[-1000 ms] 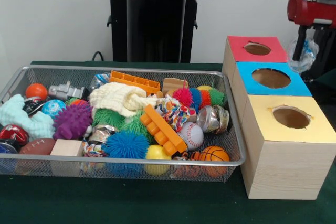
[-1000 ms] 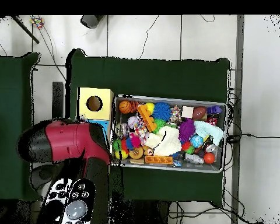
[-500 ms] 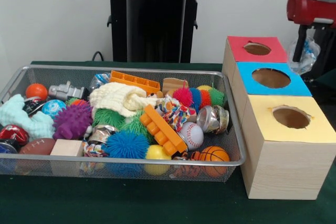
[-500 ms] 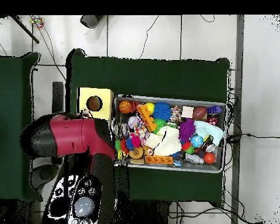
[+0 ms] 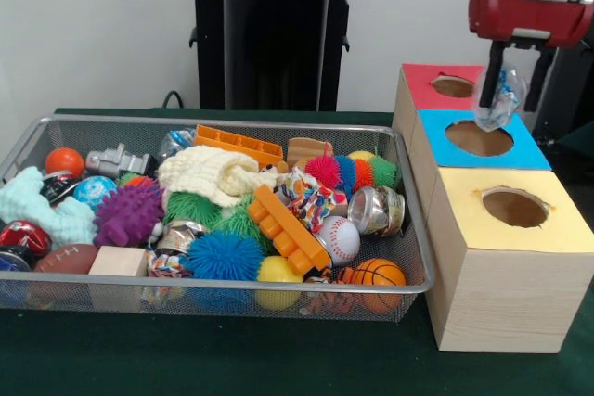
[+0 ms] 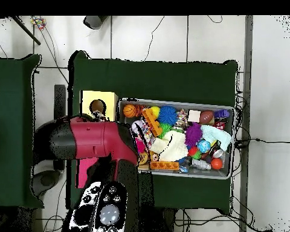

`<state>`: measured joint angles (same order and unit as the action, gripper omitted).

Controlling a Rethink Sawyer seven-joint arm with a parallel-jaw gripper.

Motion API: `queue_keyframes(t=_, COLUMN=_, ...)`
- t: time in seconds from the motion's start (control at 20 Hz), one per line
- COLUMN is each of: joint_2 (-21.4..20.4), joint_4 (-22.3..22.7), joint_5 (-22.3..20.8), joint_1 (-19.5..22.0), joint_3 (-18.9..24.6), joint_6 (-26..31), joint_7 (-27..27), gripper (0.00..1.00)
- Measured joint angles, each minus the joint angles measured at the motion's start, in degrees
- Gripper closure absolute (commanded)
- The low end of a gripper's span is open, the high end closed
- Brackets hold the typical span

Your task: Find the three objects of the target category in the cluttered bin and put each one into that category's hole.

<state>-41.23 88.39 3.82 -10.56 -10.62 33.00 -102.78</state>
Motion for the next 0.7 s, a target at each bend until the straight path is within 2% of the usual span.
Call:
queue_keyframes(t=0.35, joint_2=-0.9, joint_4=2.8, joint_5=0.0, joint_1=0.5, joint_3=0.0, joint_6=-1.4, joint_7=0.0, gripper=1.00)
queue_keyframes(t=0.7, joint_2=0.0, joint_4=3.1, joint_5=0.0, joint_1=-0.8, joint_3=-0.4, joint_6=-4.1, joint_7=0.0, gripper=1.00)
